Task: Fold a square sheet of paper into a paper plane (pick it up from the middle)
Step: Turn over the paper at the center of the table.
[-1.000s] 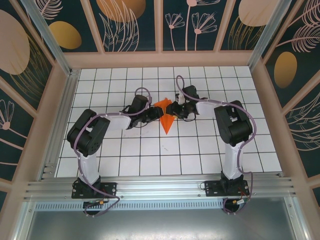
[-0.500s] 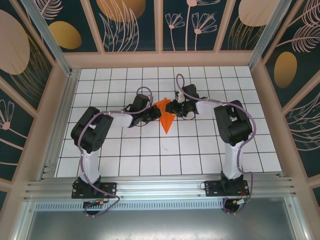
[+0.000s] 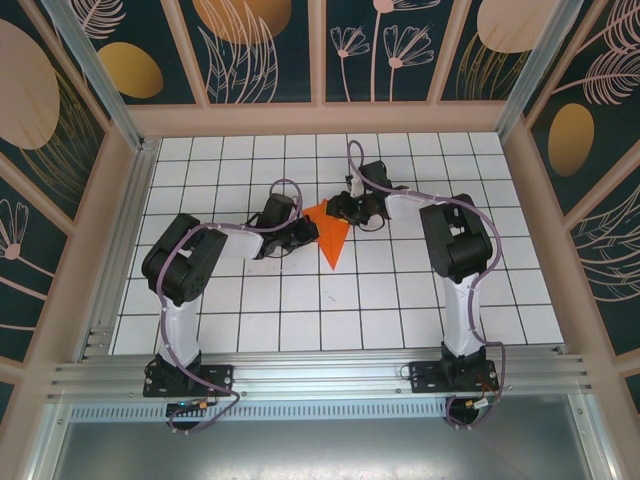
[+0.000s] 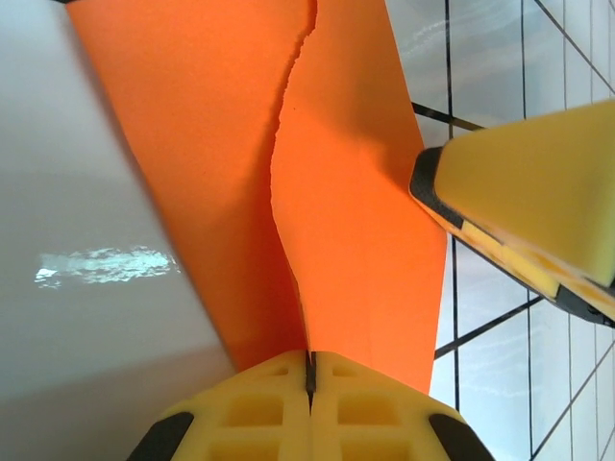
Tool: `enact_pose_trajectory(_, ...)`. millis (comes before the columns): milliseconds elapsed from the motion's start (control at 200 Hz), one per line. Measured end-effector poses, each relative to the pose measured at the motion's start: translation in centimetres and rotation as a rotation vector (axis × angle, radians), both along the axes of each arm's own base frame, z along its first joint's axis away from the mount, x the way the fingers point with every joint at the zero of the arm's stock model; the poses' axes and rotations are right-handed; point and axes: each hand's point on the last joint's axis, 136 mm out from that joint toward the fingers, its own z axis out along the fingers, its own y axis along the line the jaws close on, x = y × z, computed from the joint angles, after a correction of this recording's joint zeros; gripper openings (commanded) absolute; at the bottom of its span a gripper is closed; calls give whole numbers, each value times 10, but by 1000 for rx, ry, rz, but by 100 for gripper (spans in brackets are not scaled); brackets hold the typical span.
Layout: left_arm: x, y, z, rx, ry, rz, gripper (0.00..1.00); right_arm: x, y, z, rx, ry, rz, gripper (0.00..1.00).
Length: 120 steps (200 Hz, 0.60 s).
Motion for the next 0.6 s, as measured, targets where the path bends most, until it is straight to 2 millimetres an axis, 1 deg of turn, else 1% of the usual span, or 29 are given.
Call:
enact_pose_trajectory(115,-6,1,6,-14,-11,-8,0,0,0,1,1,0,0,38)
enact_pose_trajectory(180,-8,1,15,-31,-29,-16,0,0,1,2,2,2,2,39)
enact_pose_trajectory(280,-9,-1,38,-59,-80,-37,0,-2,2,5,19,5,11,44)
enact_pose_trajectory(345,-9,-3,59,-82,-125,-52,0,-8,2,11,44,4,15,47)
enact_pose_trajectory(405,-8,-5,79,-106,-170,-67,0,-15,0,22,73,-1,18,50)
enact_pose_trajectory(455,-9,-6,94,-130,-202,-78,0,-20,-1,36,106,-18,23,53)
enact_pose_trajectory(525,-9,-9,112,-164,-238,-94,0,-24,-3,60,165,-56,28,55)
enact_pose_trajectory(600,-11,-11,125,-201,-261,-109,0,-28,-5,83,231,-101,35,58)
